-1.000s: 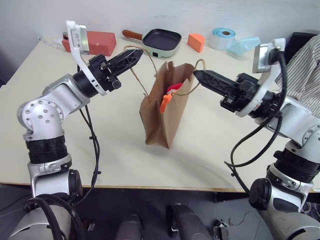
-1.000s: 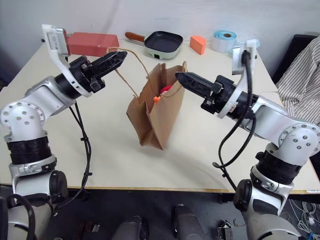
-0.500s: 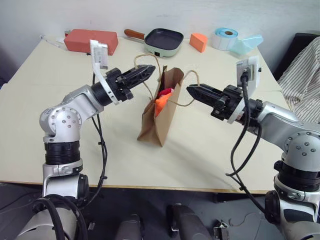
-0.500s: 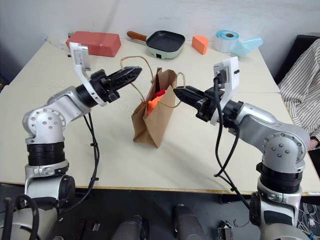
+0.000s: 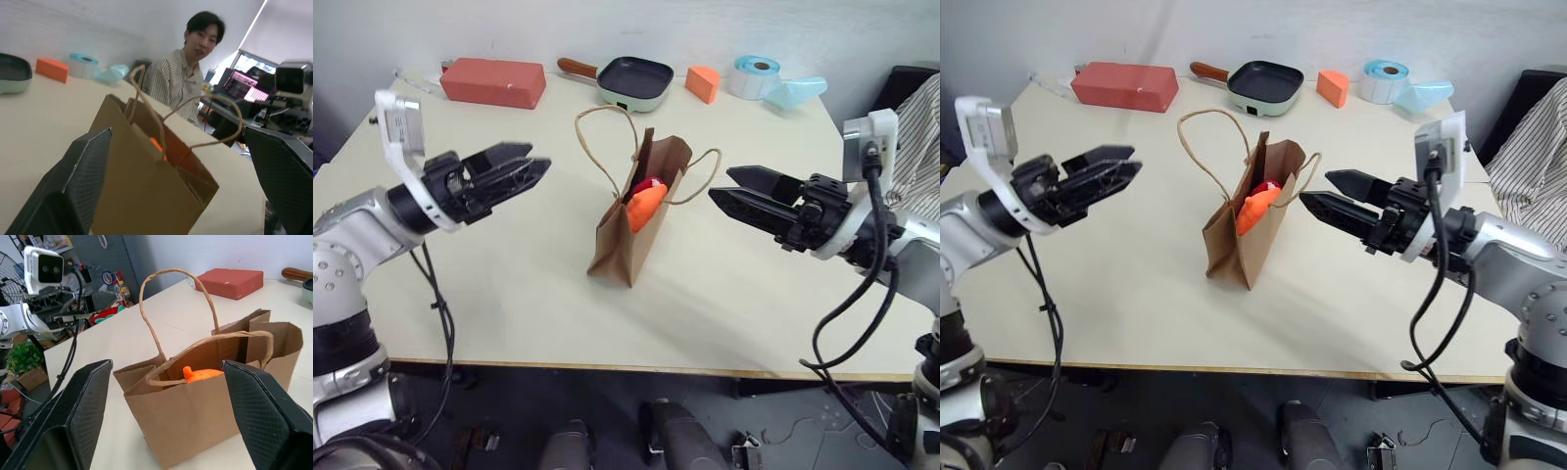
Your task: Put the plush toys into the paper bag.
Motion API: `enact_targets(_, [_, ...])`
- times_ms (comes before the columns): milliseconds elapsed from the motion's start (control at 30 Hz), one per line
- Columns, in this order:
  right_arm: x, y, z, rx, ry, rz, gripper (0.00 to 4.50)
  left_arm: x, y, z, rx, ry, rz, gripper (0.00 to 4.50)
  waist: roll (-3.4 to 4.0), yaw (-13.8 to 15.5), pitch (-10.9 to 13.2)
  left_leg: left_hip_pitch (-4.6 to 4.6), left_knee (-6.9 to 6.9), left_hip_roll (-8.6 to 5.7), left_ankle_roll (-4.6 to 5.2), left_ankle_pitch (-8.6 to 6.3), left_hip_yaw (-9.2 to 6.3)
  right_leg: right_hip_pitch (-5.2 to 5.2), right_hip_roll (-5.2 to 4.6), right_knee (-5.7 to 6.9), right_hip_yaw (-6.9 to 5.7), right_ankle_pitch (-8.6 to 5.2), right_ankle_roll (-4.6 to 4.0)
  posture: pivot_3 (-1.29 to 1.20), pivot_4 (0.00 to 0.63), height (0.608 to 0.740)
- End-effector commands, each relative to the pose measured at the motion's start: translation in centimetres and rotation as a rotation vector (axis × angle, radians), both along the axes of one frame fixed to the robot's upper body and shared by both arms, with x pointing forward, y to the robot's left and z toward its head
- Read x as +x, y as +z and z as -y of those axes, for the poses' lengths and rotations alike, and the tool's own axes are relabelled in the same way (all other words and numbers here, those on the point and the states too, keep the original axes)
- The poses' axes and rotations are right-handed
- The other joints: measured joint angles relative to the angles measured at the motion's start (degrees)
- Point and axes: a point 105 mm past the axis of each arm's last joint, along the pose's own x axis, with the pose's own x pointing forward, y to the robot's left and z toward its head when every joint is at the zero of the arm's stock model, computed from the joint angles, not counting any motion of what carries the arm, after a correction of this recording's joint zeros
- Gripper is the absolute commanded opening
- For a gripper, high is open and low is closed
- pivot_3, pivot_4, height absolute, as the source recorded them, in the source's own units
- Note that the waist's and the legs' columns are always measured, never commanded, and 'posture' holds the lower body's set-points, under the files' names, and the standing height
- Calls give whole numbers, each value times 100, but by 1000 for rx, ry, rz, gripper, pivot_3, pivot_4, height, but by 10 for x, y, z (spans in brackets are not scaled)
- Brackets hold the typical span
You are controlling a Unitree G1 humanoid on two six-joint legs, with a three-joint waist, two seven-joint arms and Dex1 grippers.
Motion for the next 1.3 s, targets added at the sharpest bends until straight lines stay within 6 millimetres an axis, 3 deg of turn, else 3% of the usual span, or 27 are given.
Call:
enact_targets(33, [-7, -1, 3, -40, 6, 12, 3668, -15, -2, 1, 72, 14, 53, 4492, 0, 7, 0, 0, 0, 0, 0, 0, 0, 0, 0, -1, 0, 0, 0, 0, 150, 740])
enact_targets(100, [-12, -13, 9, -109, -1, -1, 3668, -20, -16, 2, 138, 23, 44, 4492, -1, 32, 0, 0, -1, 0, 1, -1, 0, 2, 0, -5, 0, 0, 0, 0, 150, 740])
enact_targets(167, [-14, -43, 14, -256, -36, -16, 3668, -23, -39, 5, 198, 33, 20, 4492, 0, 89, -1, -1, -4, 0, 4, -3, 0, 3, 0, -9, 0, 0, 0, 0, 150, 740])
enact_targets(267, [-4, -64, 10, -205, -71, -62, 3061, -21, -60, 14, 231, 31, 29, 4500, -2, 115, -1, 13, -24, 0, 5, -3, 1, 19, 0, -37, 2, 0, 1, 0, 150, 740])
enact_targets(367, [9, -81, -6, -215, -73, -56, 2040, -12, -71, 26, 235, 7, 61, 4500, -3, 119, -2, 14, -5, -1, 6, -3, 3, 20, 0, -25, 4, 6, 11, 0, 150, 740])
enact_targets(500, [33, -103, -52, -276, -18, 0, 609, 2, -80, 51, 242, -82, 101, 4500, -3, 92, -2, 17, -2, -4, 6, -3, 6, 18, 1, -16, 8, 6, 11, 0, 150, 740])
enact_targets(567, [40, -106, -63, -289, -9, 25, 32, 7, -82, 56, 249, -92, 116, 4500, -3, 103, -2, 13, -3, -4, 5, -3, 6, 10, 2, -12, 7, 6, 10, 0, 150, 740])
enact_targets(767, [62, -113, -79, -313, -38, 63, 32, 21, -99, 80, 312, -92, 186, 4500, -3, 133, -2, -5, 5, -3, 15, -8, 6, 2, -1, -1, 4, 6, 10, 0, 150, 740])
enact_targets(900, [64, -113, -82, -301, -43, 66, 32, 27, -96, 94, 263, -69, 200, 4500, -3, 138, -2, -9, 5, -2, 17, -10, 4, 1, -1, -2, 3, 6, 10, 0, 150, 740])
enact_targets(1233, [61, -120, -89, -298, -33, 65, 32, 57, -92, 103, 229, 51, 180, 4500, -4, 118, -3, -3, 11, -3, 16, -9, 7, 1, 0, 14, 4, 6, 11, 0, 150, 740])
enact_targets(1300, [60, -119, -89, -292, -31, 71, 0, 60, -95, 105, 241, 55, 181, 3853, -4, 120, -3, -3, 11, -3, 16, -9, 7, 1, 0, 14, 4, 6, 11, 0, 150, 740])
